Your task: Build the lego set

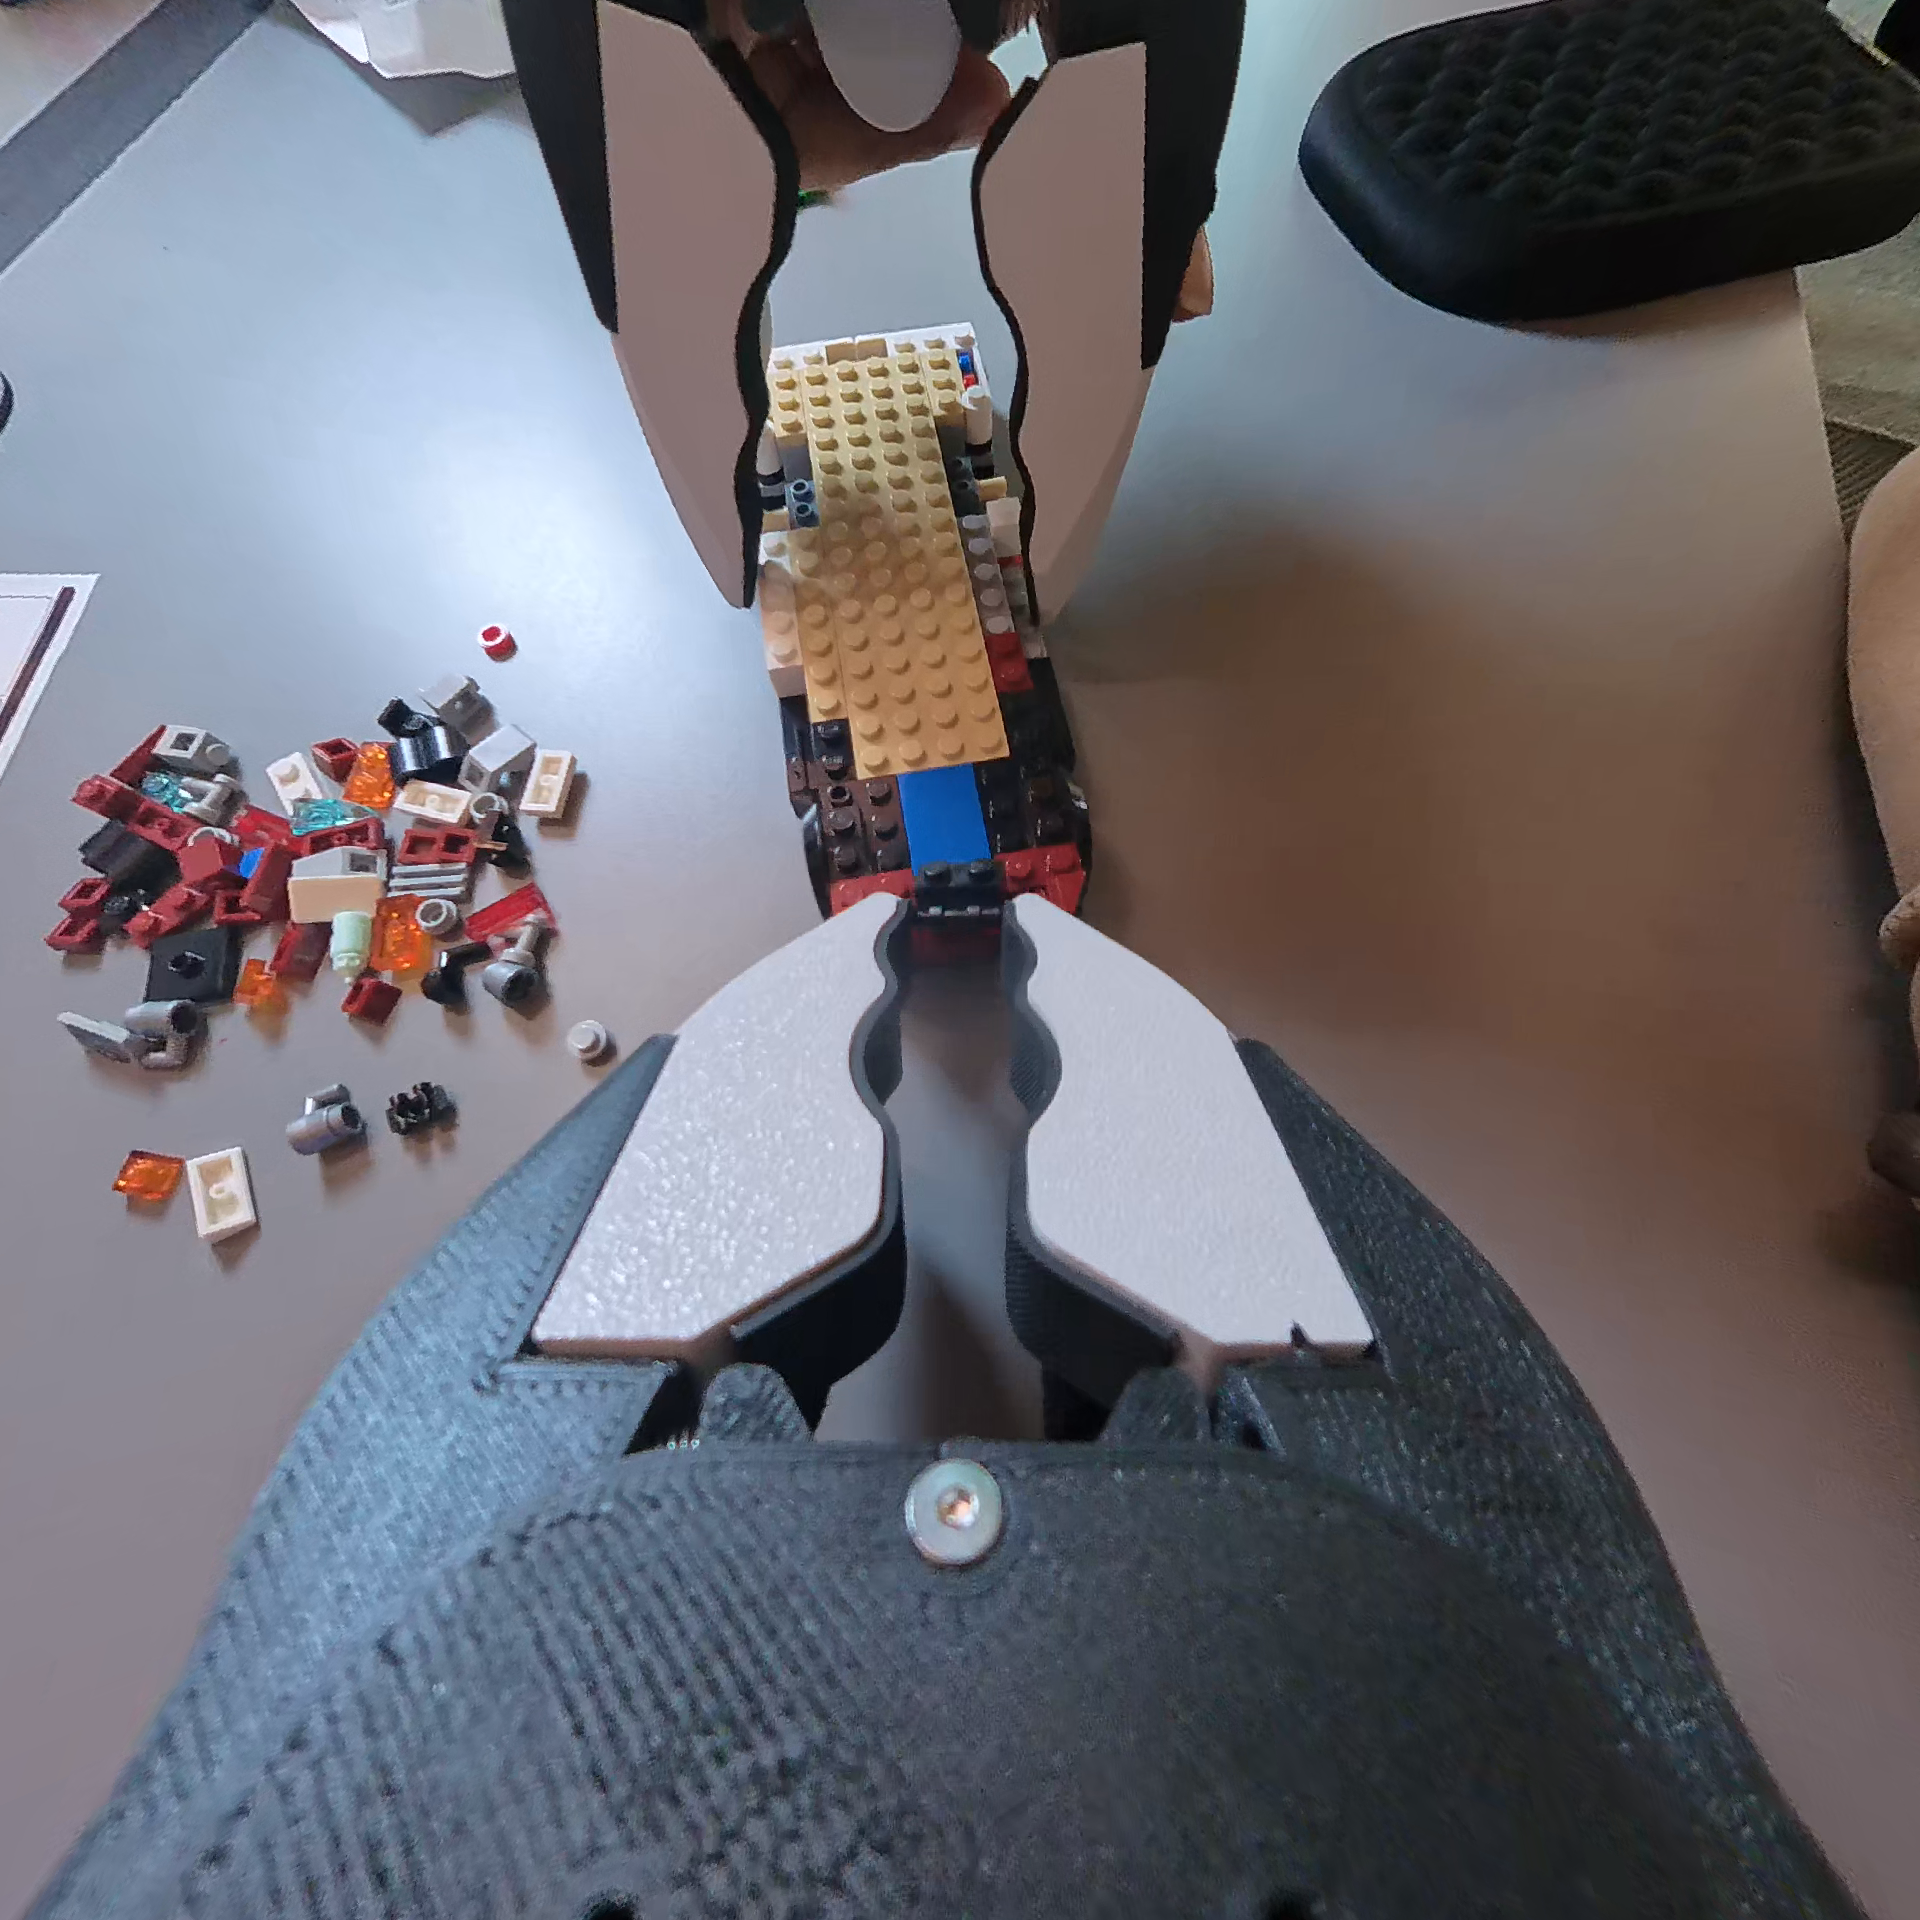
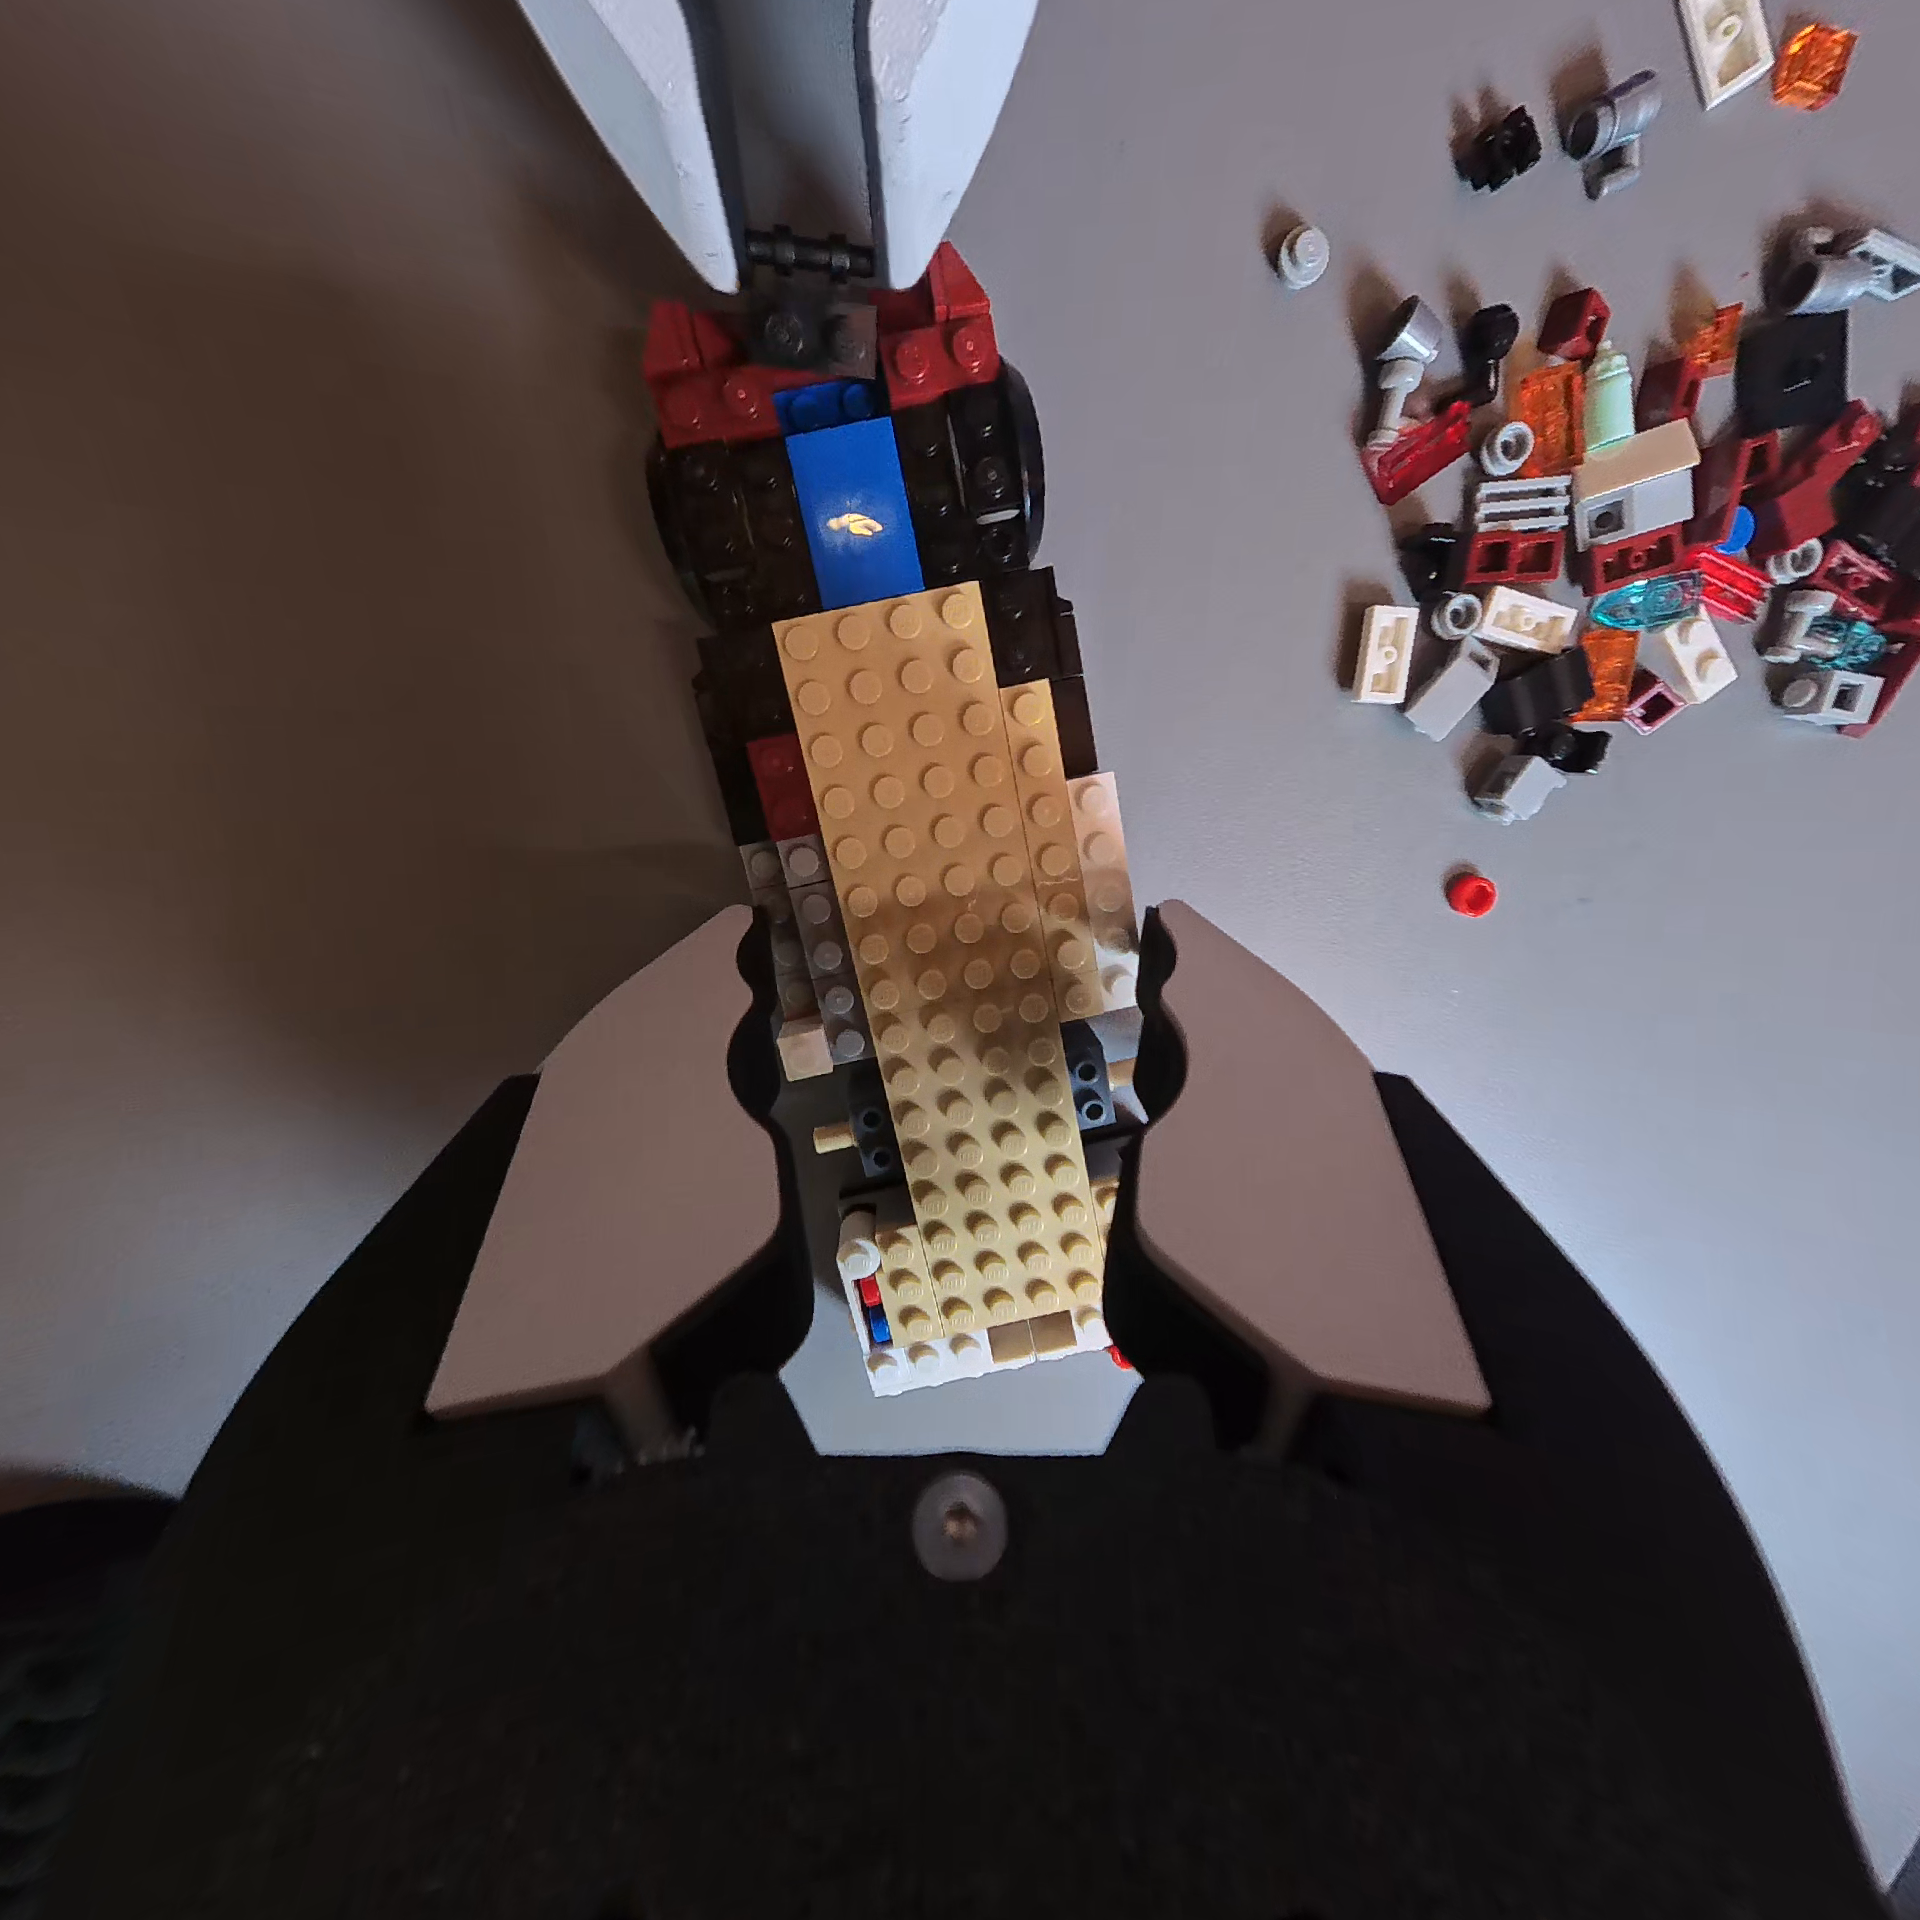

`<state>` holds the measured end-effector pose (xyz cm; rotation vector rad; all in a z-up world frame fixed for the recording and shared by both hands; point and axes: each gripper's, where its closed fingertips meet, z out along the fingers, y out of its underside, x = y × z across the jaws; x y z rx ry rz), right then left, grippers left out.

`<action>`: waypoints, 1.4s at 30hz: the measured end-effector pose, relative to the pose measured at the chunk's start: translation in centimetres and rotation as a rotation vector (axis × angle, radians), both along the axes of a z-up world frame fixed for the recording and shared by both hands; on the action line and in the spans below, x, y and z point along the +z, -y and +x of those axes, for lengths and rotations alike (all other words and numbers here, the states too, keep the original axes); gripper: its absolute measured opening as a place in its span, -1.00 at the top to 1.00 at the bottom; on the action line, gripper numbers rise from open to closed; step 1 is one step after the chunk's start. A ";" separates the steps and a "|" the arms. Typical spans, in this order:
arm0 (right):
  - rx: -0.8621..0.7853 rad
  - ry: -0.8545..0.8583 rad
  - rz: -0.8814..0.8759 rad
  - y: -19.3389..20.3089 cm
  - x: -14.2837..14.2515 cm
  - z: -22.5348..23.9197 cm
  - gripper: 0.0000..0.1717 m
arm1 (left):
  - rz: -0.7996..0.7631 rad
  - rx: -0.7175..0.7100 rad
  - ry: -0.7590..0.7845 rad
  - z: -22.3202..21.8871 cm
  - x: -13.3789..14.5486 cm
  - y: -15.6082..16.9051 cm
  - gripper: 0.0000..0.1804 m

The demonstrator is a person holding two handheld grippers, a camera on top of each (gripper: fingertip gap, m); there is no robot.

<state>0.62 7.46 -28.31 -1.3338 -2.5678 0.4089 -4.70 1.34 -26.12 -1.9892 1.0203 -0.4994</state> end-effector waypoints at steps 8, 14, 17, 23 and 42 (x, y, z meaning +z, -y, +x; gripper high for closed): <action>-0.003 -0.004 0.001 0.0 0.0 0.0 0.22 | 0.024 0.015 0.034 0.3 0.4 -0.3 0.82; 0.000 -0.008 -0.001 0.1 0.0 0.0 0.22 | 0.037 -0.017 -0.034 0.3 -0.3 0.0 0.80; -0.001 -0.010 -0.003 0.1 0.0 0.0 0.22 | 0.036 -0.021 -0.031 0.3 -0.3 0.0 0.79; 0.000 -0.010 -0.005 0.1 0.0 0.0 0.22 | 0.072 -0.071 -0.028 0.2 0.6 0.5 0.75; 0.017 -0.002 -0.006 0.2 0.0 -0.1 0.22 | 0.228 -0.203 -0.214 1.4 -0.7 1.4 0.67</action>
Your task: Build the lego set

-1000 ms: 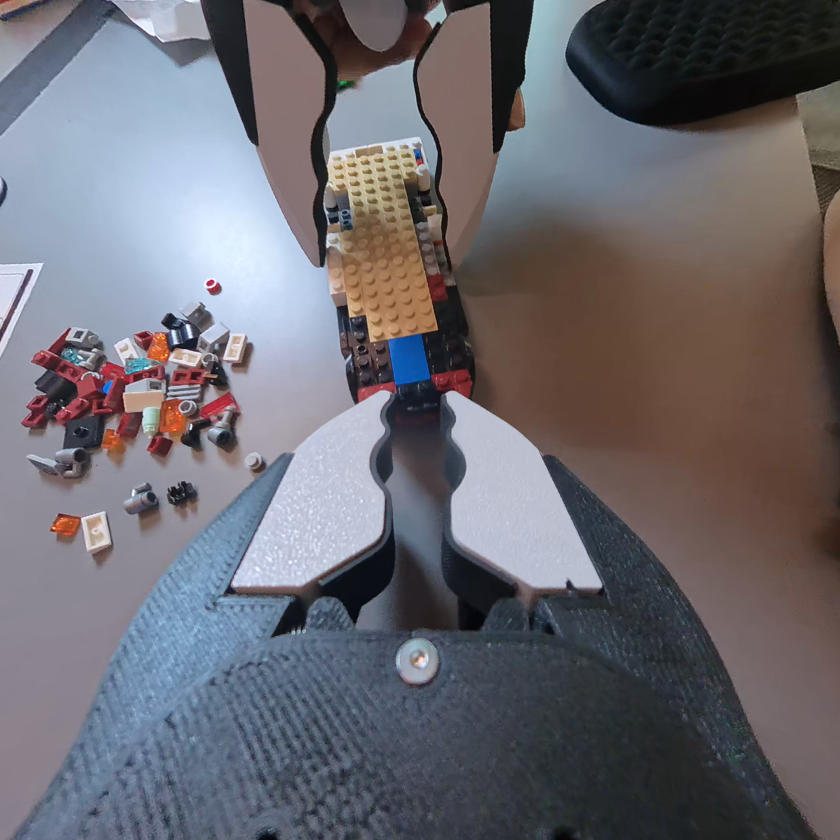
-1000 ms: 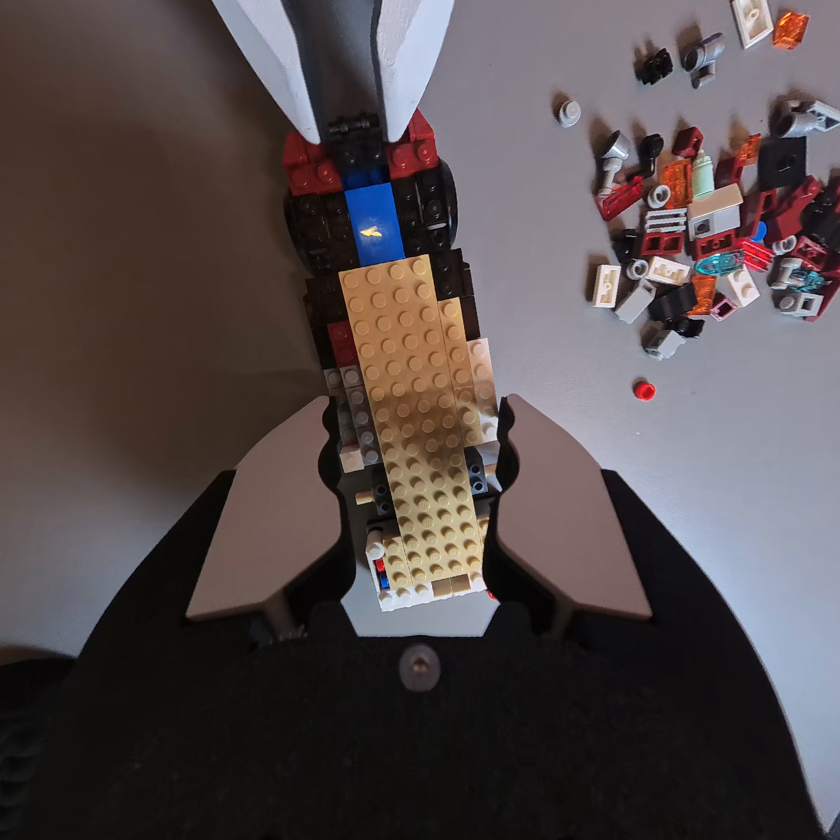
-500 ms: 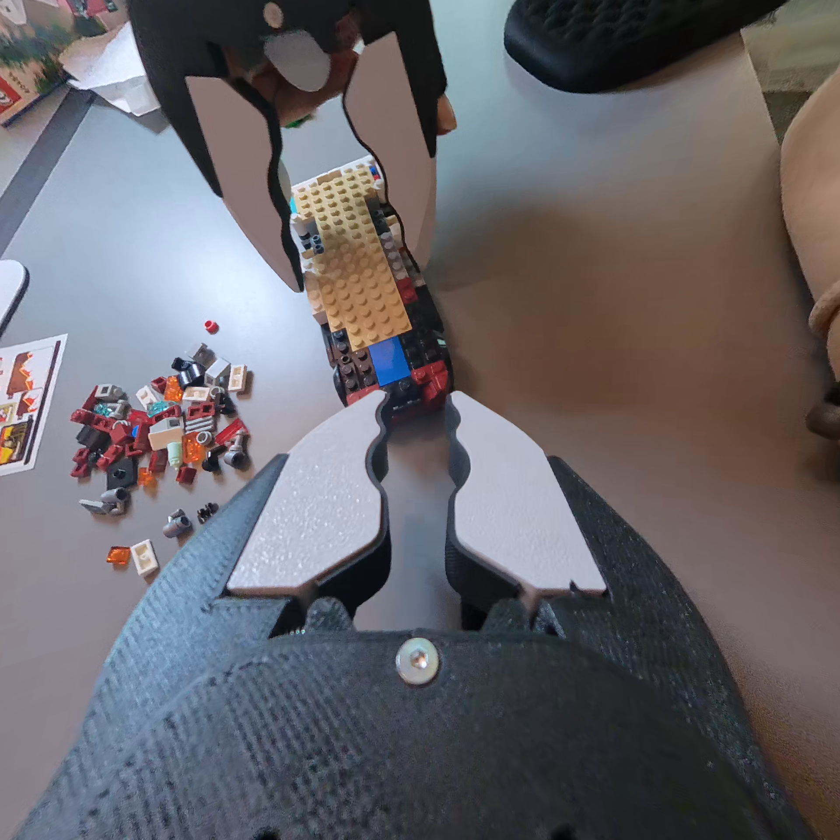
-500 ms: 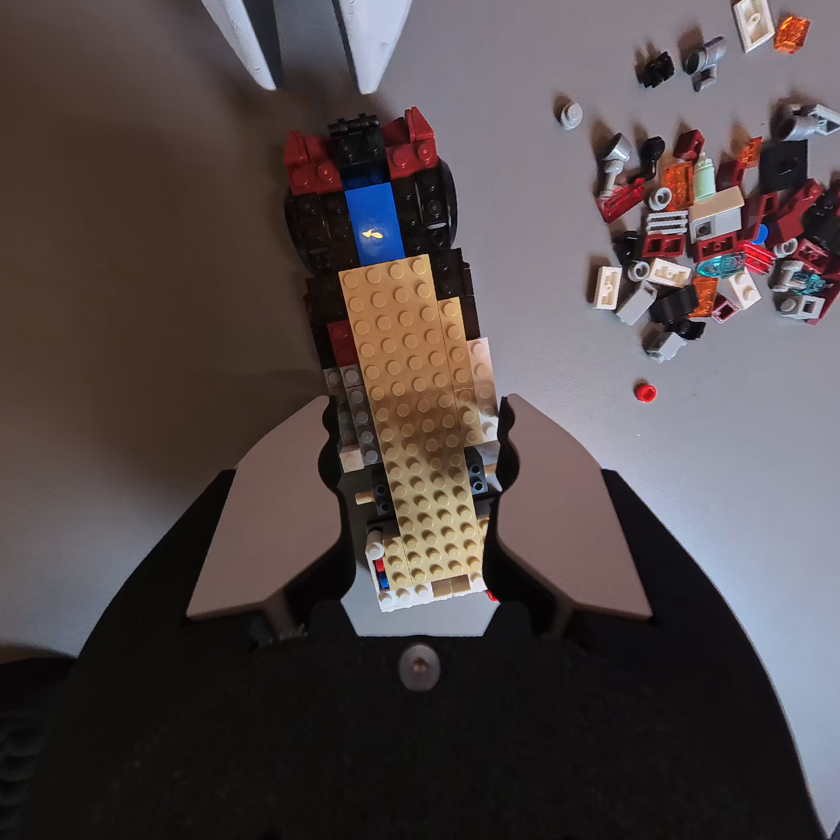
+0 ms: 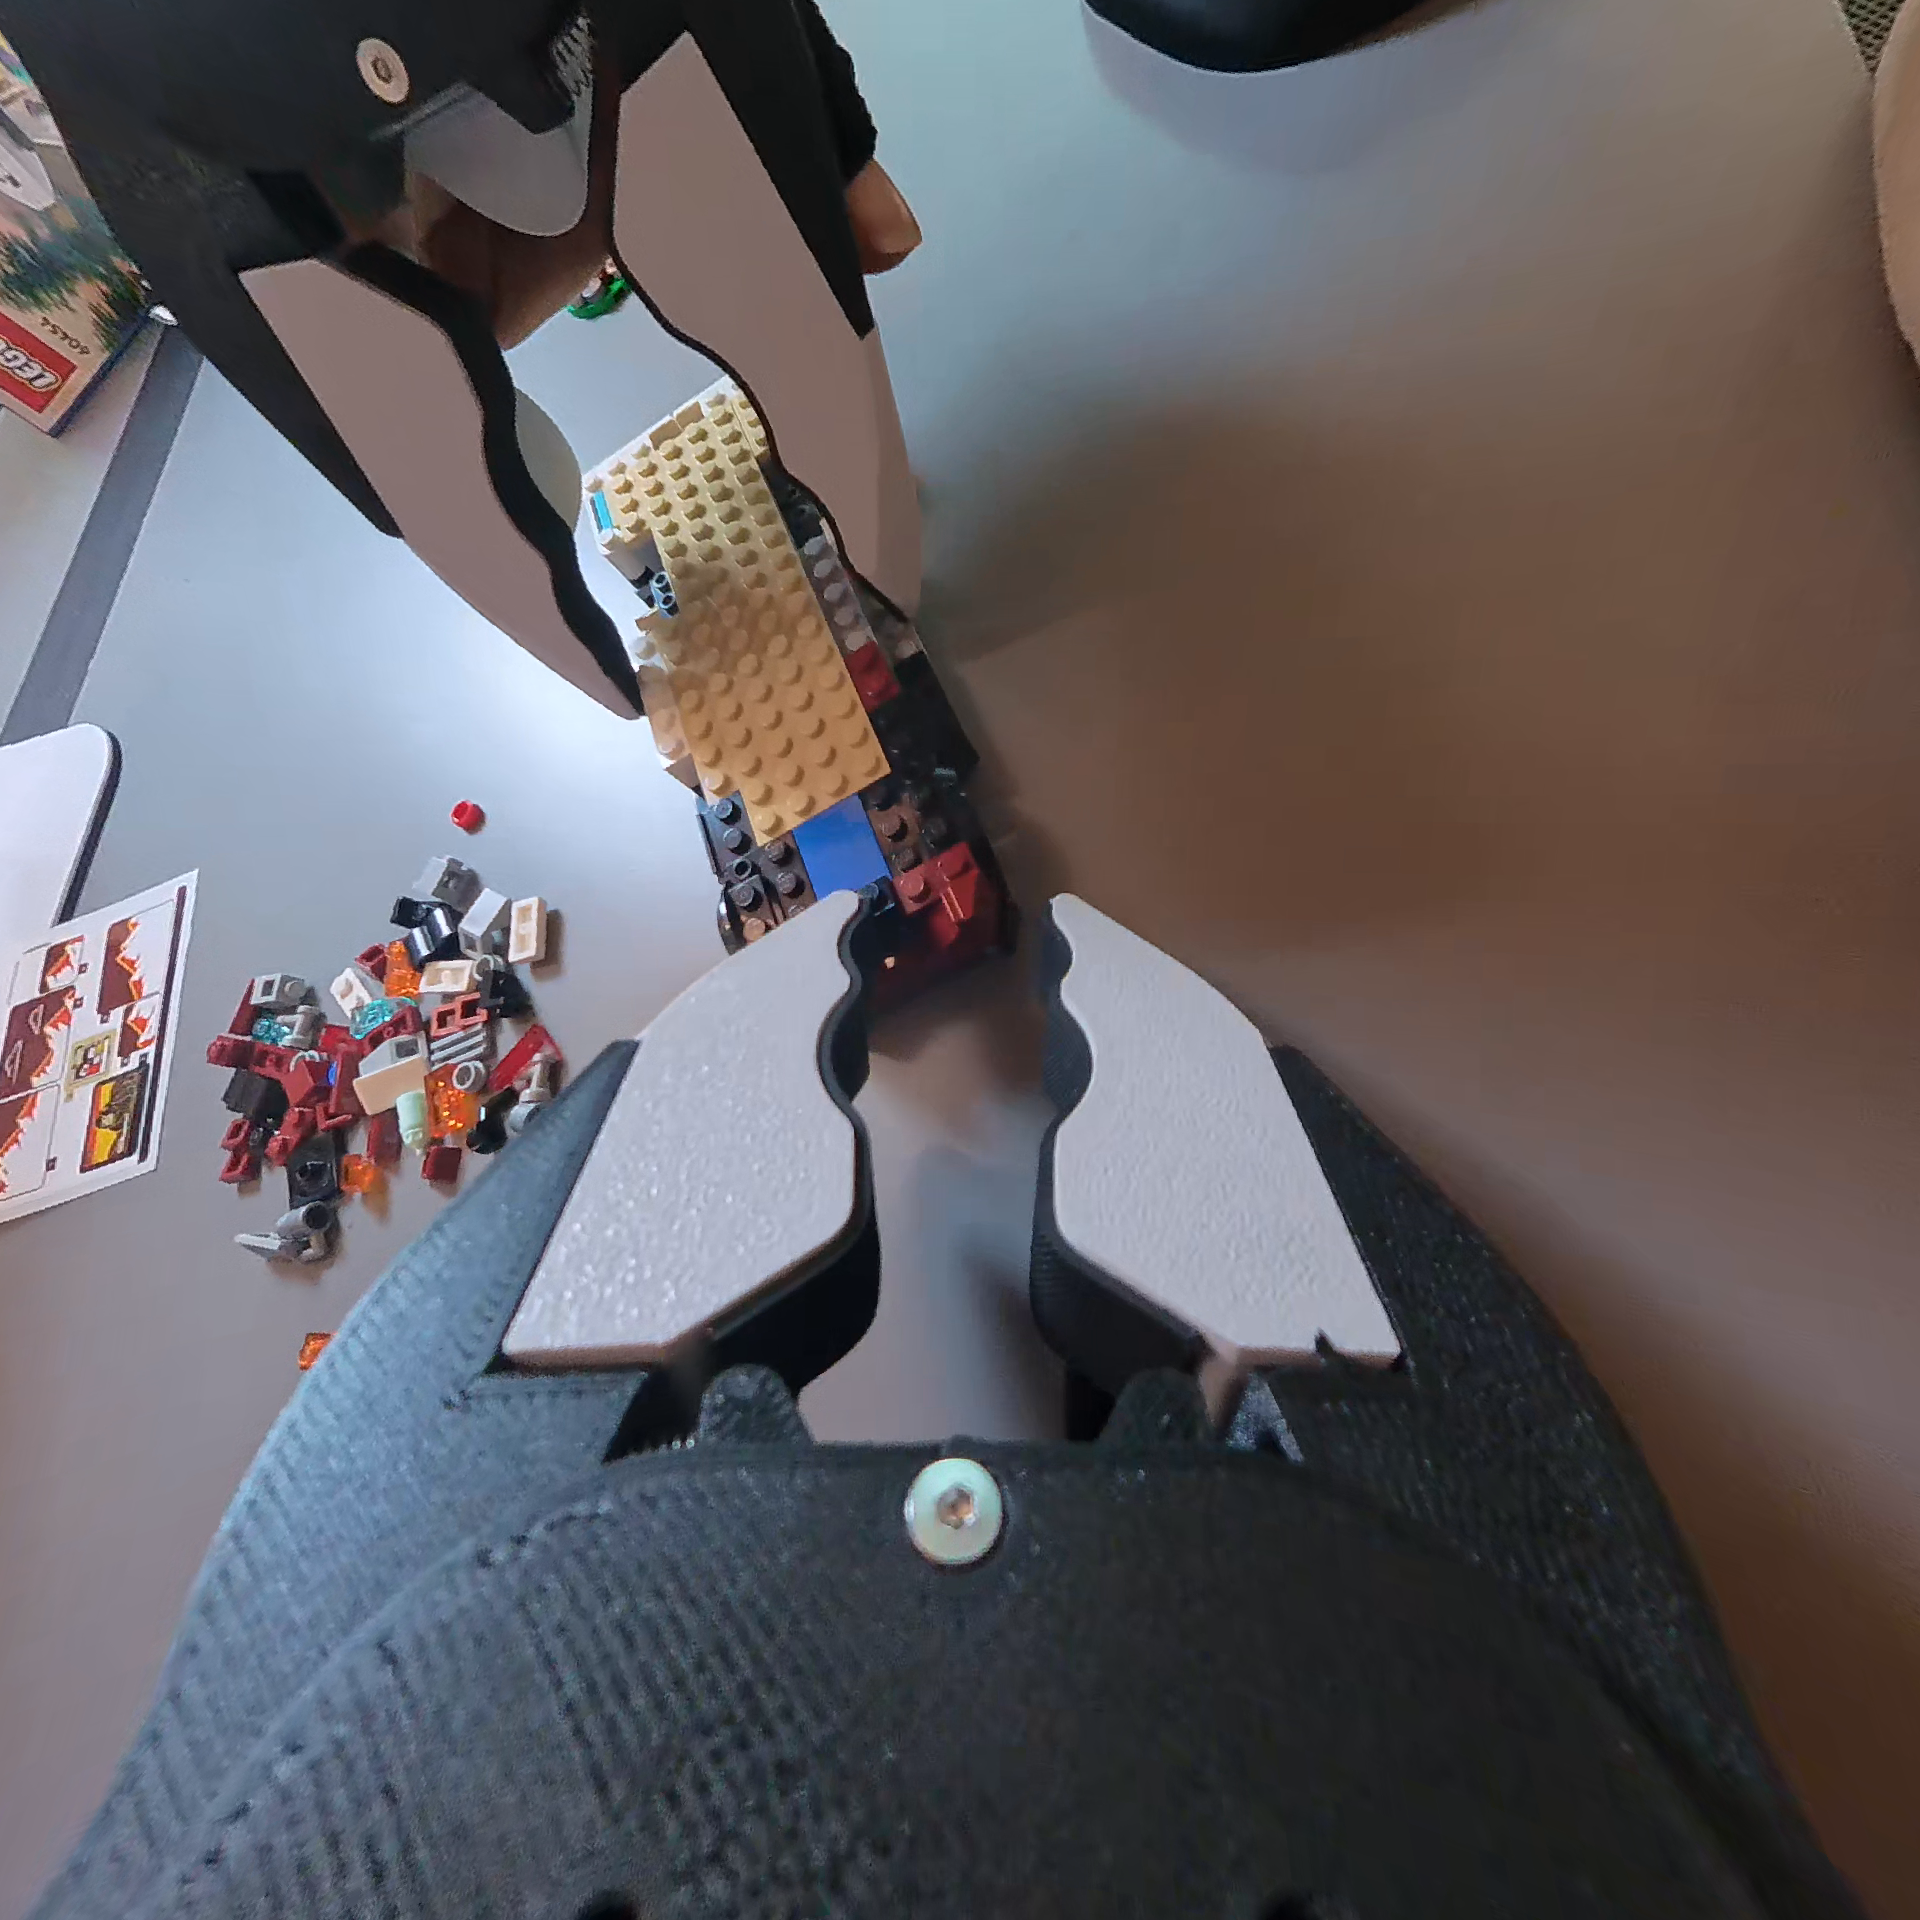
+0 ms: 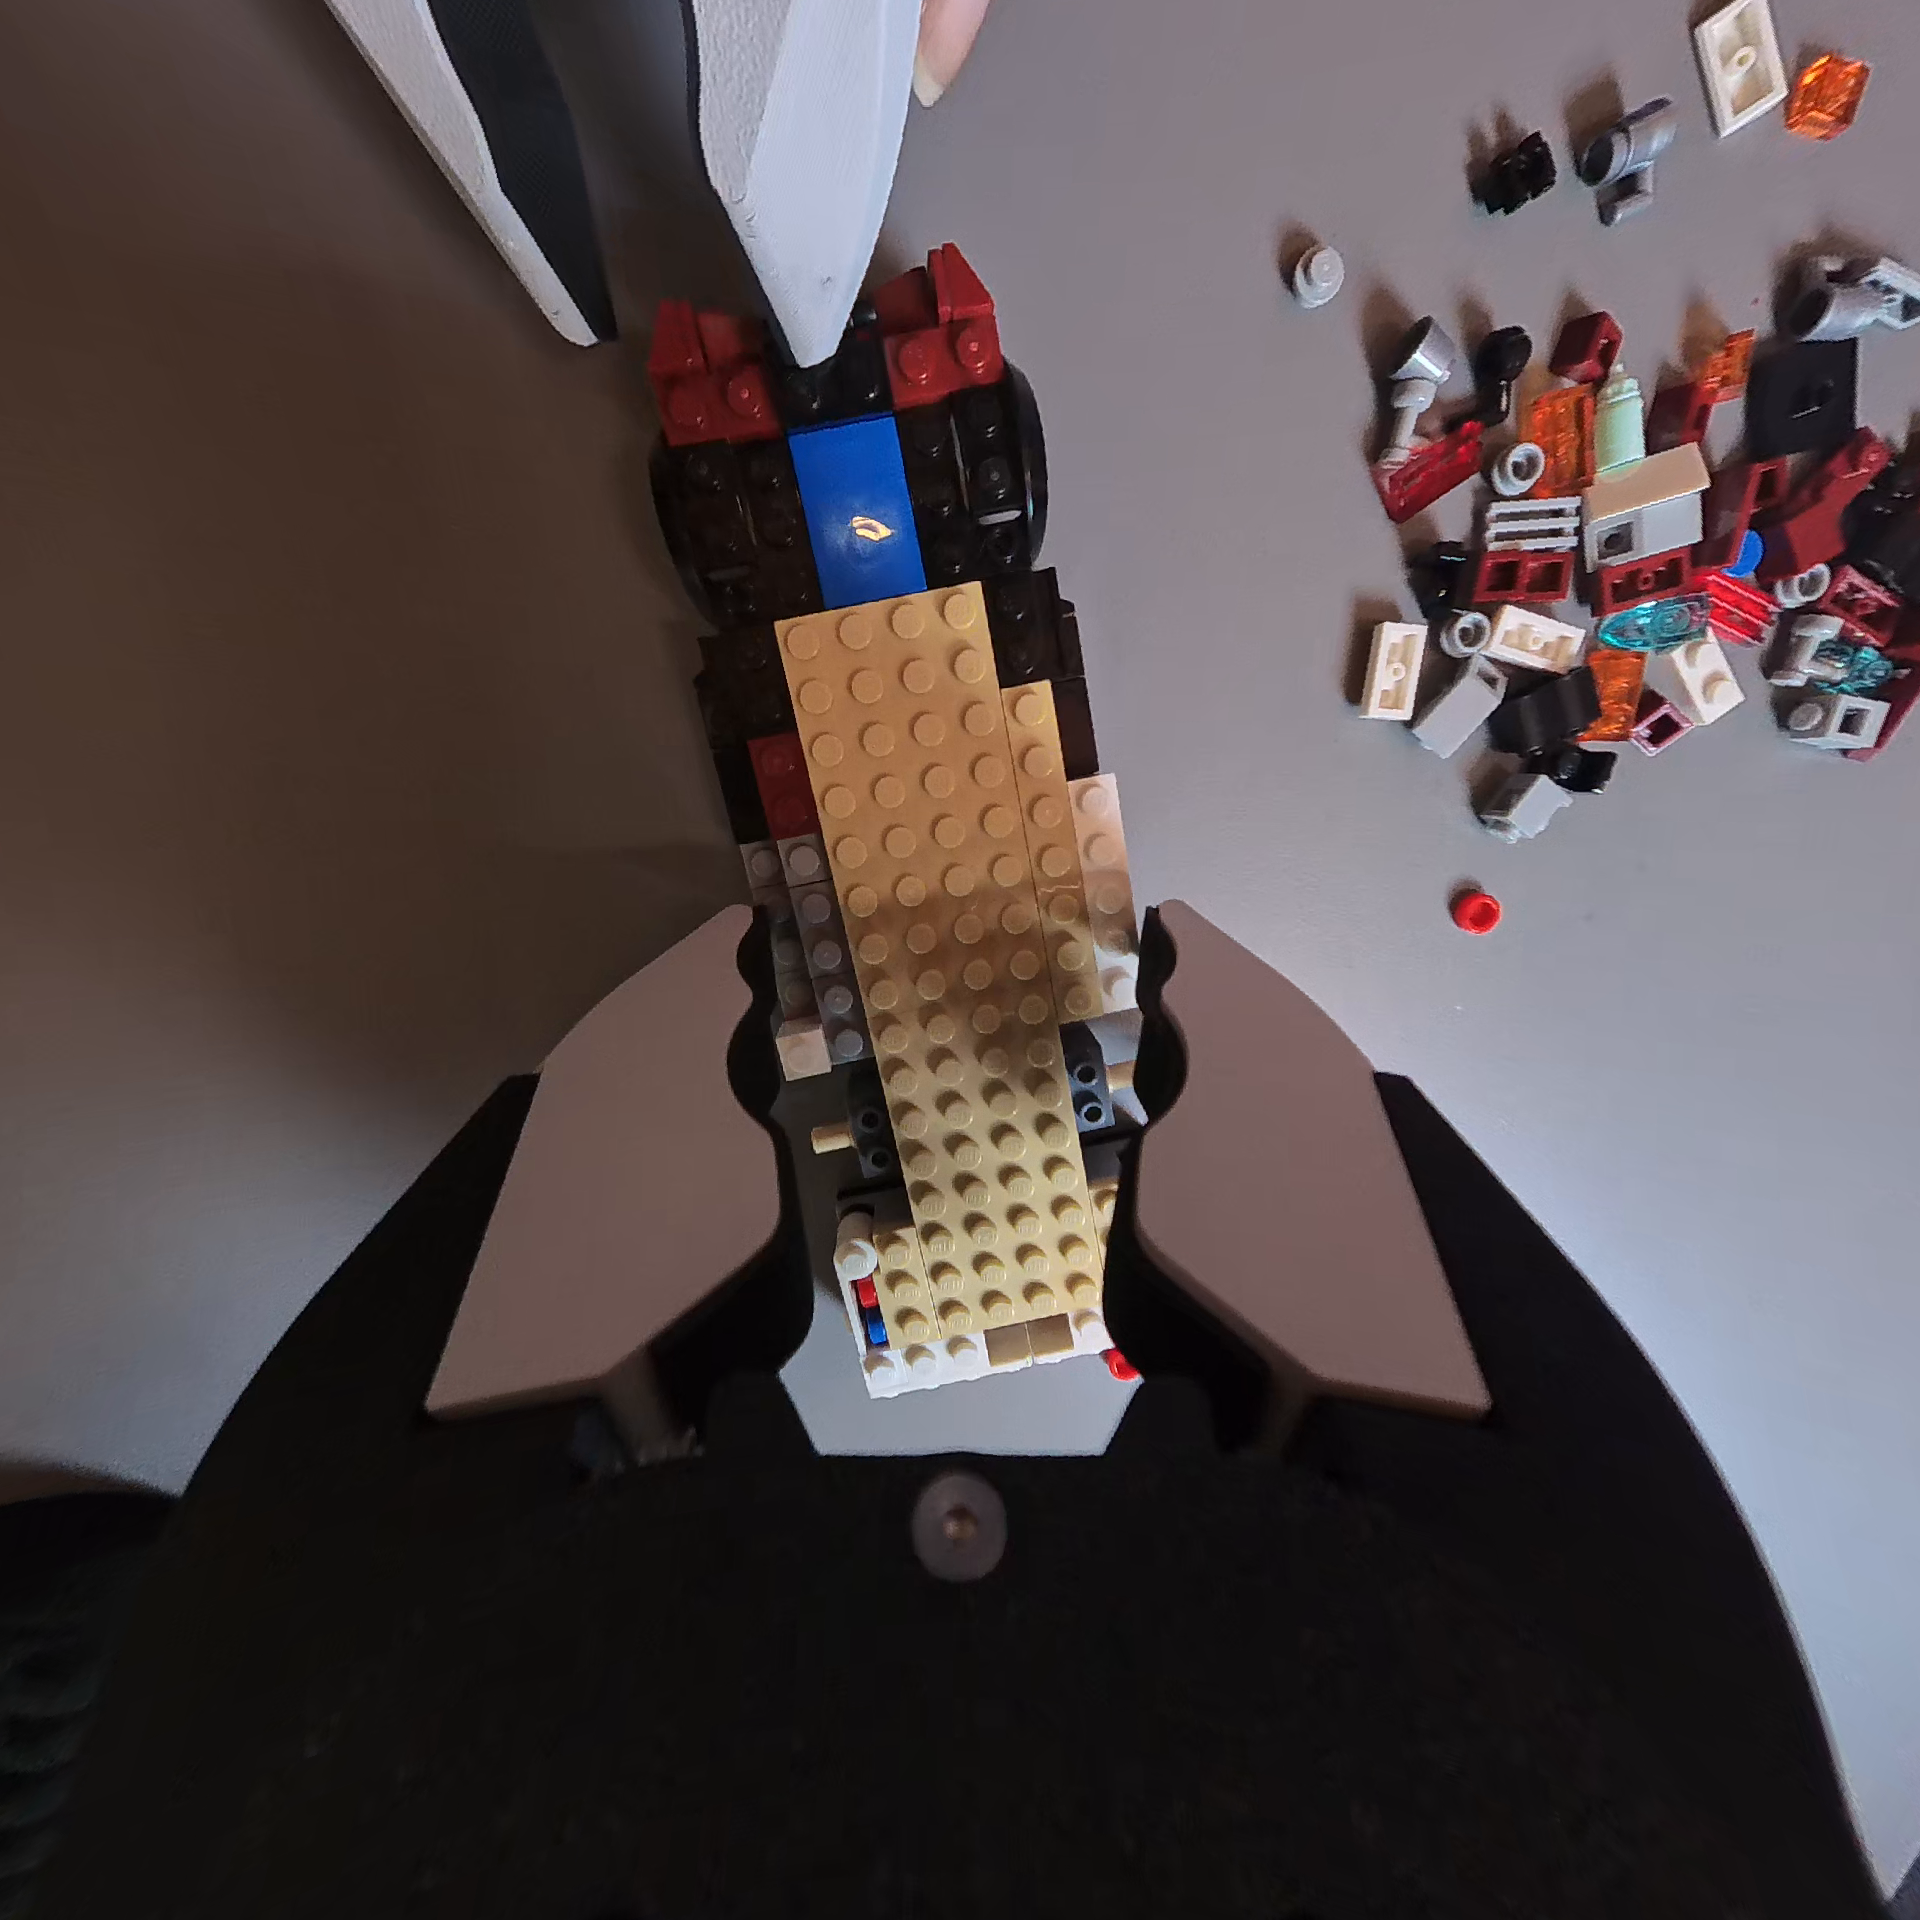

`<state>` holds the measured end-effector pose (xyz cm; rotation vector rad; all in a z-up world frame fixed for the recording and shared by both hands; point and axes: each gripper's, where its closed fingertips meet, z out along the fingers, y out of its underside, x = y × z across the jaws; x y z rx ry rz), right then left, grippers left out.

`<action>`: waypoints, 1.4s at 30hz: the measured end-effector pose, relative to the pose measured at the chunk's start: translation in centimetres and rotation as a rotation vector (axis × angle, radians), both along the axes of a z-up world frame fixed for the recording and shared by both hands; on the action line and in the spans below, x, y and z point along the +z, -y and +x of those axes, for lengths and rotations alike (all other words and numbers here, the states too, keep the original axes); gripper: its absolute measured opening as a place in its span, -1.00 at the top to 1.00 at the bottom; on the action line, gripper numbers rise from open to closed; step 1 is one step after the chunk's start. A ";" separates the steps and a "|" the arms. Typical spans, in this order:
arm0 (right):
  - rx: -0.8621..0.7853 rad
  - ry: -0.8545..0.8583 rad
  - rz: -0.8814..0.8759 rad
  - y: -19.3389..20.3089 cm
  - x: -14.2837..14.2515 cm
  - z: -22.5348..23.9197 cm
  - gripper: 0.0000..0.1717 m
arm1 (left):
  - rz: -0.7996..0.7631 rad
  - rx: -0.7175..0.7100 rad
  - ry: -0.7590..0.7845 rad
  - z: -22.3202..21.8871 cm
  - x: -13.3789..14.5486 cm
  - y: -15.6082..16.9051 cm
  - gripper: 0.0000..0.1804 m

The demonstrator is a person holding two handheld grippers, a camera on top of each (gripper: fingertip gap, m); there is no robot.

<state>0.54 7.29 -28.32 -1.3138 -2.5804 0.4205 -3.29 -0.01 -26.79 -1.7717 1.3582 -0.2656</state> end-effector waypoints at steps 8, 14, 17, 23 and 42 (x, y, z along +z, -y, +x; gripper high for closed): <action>-0.002 -0.024 -0.028 0.2 0.5 -0.1 0.14 | -0.005 -0.008 0.045 -0.1 0.8 0.2 0.63; 0.073 -0.030 -0.007 1.3 0.9 -0.4 0.09 | 0.013 0.015 0.029 -1.7 1.3 -0.2 0.63; 0.099 0.033 0.043 1.0 -0.1 -0.4 0.07 | 0.017 0.036 0.008 -2.5 1.1 -0.5 0.65; 0.132 0.095 0.068 0.3 -0.8 -0.1 0.17 | 0.015 0.030 -0.009 -2.7 0.7 -0.4 0.67; 0.094 -0.038 -0.363 1.9 4.2 -0.4 0.19 | 0.382 -0.032 -0.102 -2.0 5.2 -0.2 0.51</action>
